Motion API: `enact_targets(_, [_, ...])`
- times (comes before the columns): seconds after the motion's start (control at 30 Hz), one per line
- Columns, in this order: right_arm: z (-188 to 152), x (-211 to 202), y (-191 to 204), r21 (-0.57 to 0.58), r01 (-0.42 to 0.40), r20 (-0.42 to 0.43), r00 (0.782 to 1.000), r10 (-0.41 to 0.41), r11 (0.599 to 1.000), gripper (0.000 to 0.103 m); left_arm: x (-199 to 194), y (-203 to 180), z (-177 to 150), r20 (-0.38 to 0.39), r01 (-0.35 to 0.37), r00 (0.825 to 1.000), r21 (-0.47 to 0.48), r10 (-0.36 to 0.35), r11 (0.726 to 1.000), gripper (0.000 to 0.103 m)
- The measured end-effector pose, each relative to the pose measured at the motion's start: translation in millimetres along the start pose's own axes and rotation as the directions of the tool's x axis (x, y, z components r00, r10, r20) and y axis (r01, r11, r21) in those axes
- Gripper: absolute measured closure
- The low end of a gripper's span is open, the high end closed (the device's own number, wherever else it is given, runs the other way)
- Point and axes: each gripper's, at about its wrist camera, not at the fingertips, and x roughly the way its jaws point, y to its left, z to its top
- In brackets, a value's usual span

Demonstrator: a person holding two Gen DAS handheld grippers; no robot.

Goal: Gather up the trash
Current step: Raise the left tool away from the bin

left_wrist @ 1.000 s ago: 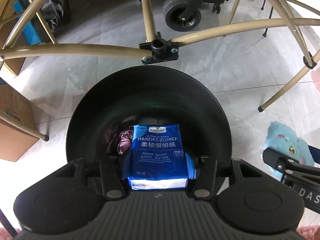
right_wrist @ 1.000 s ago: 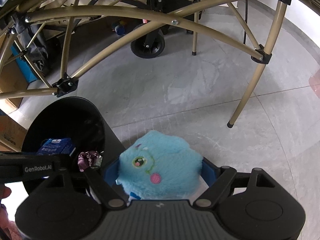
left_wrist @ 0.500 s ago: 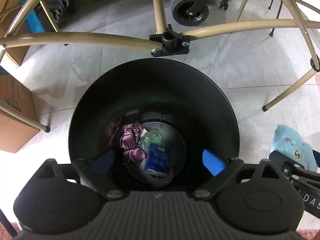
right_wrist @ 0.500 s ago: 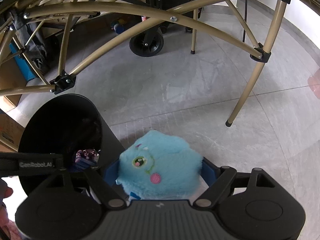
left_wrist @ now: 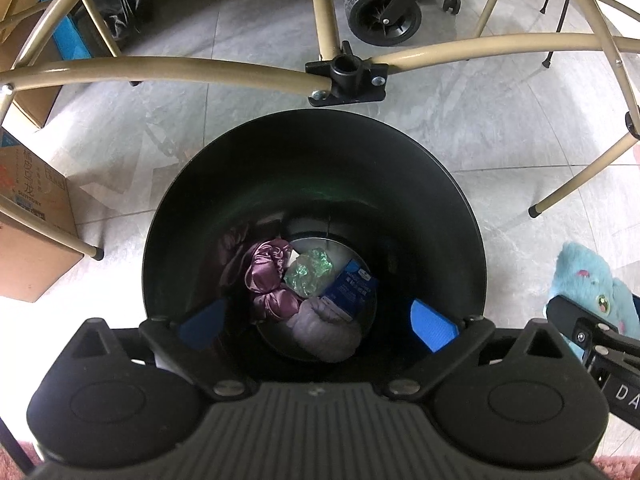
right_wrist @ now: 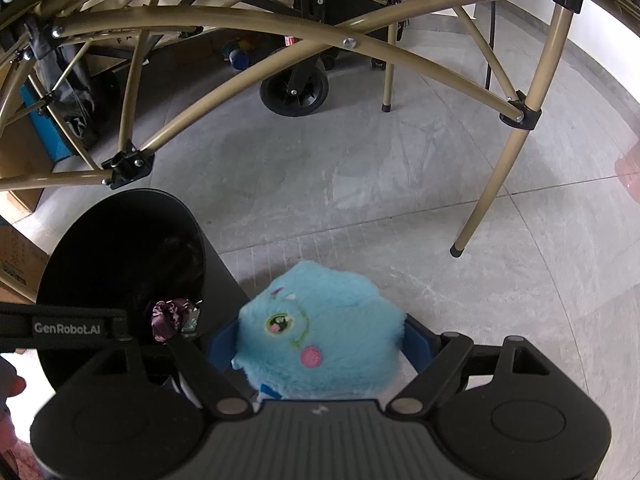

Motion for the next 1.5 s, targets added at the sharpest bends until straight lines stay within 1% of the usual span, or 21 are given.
enact_targets(0.17, [1, -4, 1, -0.003, -0.003, 0.005, 1.0, 0.003, 1.0, 0.021, -2, 3, 0, 0.008, 0.002, 1.0, 0.003, -0.002, 1.0, 0.001])
enact_targets(0.37, [3, -14, 11, -0.022, -0.015, 0.034, 0.999, 0.016, 1.0, 0.021, -13, 10, 0, 0.023, 0.007, 1.0, -0.006, -0.007, 1.0, 0.001])
enact_targets(0.6, [9, -28, 26, -0.047, -0.032, 0.077, 0.996, 0.036, 0.998, 0.021, -38, 26, -1, 0.084, 0.008, 0.996, -0.021, -0.006, 1.0, 0.001])
enact_targets(0.73, [12, -39, 39, -0.073, -0.052, 0.104, 0.993, 0.059, 0.996, 0.021, -57, 37, -3, 0.13, 0.0, 0.992, -0.038, 0.005, 0.999, 0.001])
enact_targets(0.87, [15, -49, 55, -0.1, -0.075, 0.127, 0.988, 0.087, 0.992, 0.021, -75, 52, -7, 0.165, -0.019, 0.986, -0.07, 0.03, 0.997, 0.001])
enact_targets(1.03, [16, -55, 75, -0.127, -0.107, 0.134, 0.983, 0.124, 0.986, 0.021, -95, 77, -15, 0.191, -0.05, 0.979, -0.112, 0.071, 0.992, 0.001])
enact_targets(1.17, [12, -60, 93, -0.147, -0.14, 0.131, 0.978, 0.16, 0.979, 0.021, -108, 102, -22, 0.222, -0.079, 0.969, -0.131, 0.107, 0.988, 0.001])
enact_targets(1.3, [9, -59, 107, -0.169, -0.177, 0.116, 0.973, 0.197, 0.97, 0.021, -110, 132, -33, 0.224, -0.107, 0.964, -0.161, 0.141, 0.981, 0.001])
enact_targets(1.4, [8, -51, 117, -0.179, -0.19, 0.091, 0.974, 0.209, 0.965, 0.021, -106, 151, -40, 0.215, -0.121, 0.963, -0.19, 0.161, 0.974, 0.001])
enact_targets(1.5, [7, -48, 129, -0.204, -0.185, 0.087, 0.975, 0.206, 0.961, 0.021, -98, 163, -43, 0.196, -0.12, 0.967, -0.209, 0.162, 0.971, 0.001])
